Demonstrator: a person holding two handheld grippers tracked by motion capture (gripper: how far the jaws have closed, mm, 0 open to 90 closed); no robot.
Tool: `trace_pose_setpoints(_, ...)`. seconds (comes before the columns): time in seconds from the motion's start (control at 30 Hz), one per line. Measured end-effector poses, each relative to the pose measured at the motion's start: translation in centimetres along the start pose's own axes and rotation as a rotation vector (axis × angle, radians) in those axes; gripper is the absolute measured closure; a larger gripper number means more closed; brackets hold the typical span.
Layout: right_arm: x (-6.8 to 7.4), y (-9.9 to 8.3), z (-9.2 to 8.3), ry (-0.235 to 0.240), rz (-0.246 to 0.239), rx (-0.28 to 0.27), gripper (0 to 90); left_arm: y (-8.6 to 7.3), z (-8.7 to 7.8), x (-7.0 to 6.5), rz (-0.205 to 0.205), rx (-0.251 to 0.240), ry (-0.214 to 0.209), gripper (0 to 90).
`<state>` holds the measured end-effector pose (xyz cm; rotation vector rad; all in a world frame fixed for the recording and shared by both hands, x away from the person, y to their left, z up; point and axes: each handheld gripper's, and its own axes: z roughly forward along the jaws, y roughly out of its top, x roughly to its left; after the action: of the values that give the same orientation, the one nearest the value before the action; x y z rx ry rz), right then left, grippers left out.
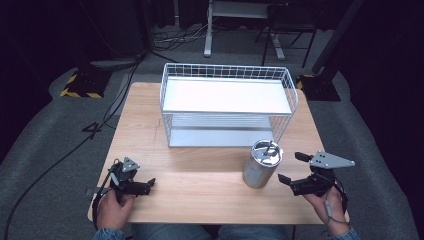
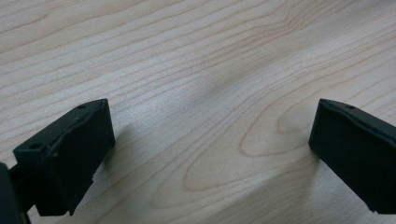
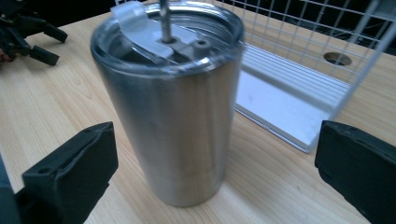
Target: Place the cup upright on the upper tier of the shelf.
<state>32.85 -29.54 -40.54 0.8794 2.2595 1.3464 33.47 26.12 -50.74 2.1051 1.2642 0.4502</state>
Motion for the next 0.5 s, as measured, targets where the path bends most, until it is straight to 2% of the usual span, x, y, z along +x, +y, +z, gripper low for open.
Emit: trace_pose_setpoints(0.5, 1.2, 0.8, 3.1, 0.038, -0.015, 0.009, 0.0, 0.0, 0.0, 0.0, 0.0, 0.0, 0.0, 0.6)
